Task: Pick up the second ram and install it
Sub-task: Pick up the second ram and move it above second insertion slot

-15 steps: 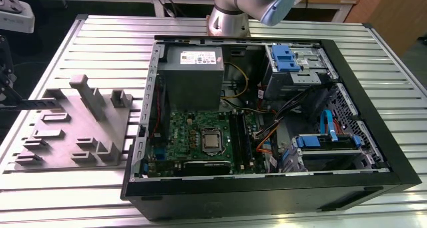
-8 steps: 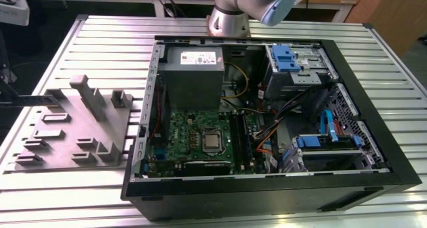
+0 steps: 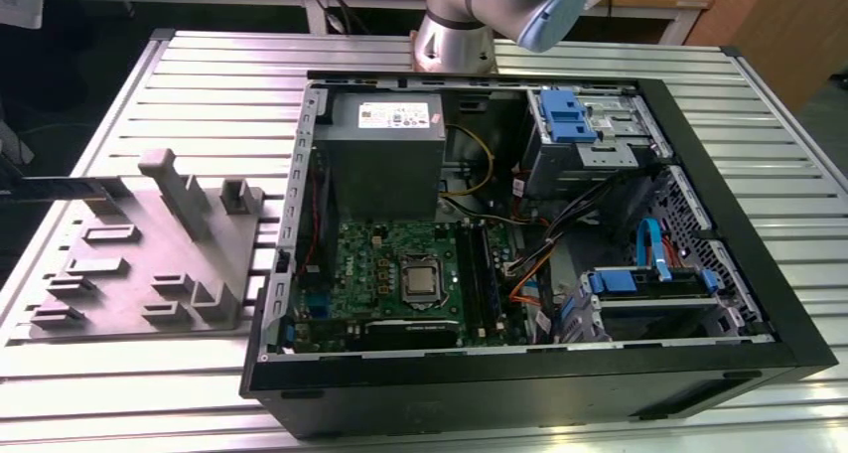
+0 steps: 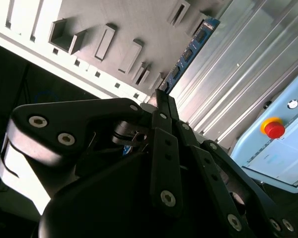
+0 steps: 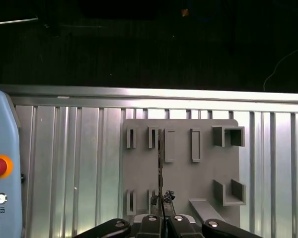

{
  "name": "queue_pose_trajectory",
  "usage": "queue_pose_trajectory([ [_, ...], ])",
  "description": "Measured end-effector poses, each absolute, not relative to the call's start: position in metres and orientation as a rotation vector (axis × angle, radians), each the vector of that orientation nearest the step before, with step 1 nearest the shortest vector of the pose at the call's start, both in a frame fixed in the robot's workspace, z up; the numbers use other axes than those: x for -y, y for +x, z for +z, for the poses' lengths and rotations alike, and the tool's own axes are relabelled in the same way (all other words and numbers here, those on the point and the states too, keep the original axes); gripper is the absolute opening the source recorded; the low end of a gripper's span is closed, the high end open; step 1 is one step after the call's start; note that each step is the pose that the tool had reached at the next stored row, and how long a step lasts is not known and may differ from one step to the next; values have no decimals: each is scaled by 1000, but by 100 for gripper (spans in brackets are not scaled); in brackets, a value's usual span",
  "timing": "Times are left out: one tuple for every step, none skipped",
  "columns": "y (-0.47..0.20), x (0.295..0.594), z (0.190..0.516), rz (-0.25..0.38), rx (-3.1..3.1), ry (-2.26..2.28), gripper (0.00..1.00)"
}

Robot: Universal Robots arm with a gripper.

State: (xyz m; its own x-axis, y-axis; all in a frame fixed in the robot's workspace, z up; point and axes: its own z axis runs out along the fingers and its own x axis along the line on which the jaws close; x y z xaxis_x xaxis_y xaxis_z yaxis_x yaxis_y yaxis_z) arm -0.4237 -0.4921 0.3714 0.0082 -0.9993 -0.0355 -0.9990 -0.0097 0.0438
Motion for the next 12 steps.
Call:
queue_pose_trajectory([
  [-424, 492, 373, -88, 2206, 2226, 11],
  [-424, 492, 375, -87, 2207, 2226, 11],
  [-424, 492, 376, -87, 2207, 2225, 11],
  [-424, 492, 378, -87, 2207, 2225, 11],
  [-424, 492, 379, -87, 2208, 2224, 11],
  [-424, 492, 379, -87, 2208, 2224, 11],
  [-424, 492, 379, -86, 2208, 2224, 11],
  [-424, 492, 379, -86, 2208, 2224, 11],
  [-424, 492, 379, -86, 2208, 2224, 11],
  [-424, 492, 380, -86, 2208, 2223, 11],
  [-424, 492, 380, -86, 2208, 2223, 11],
  [-424, 492, 380, -86, 2208, 2223, 11],
])
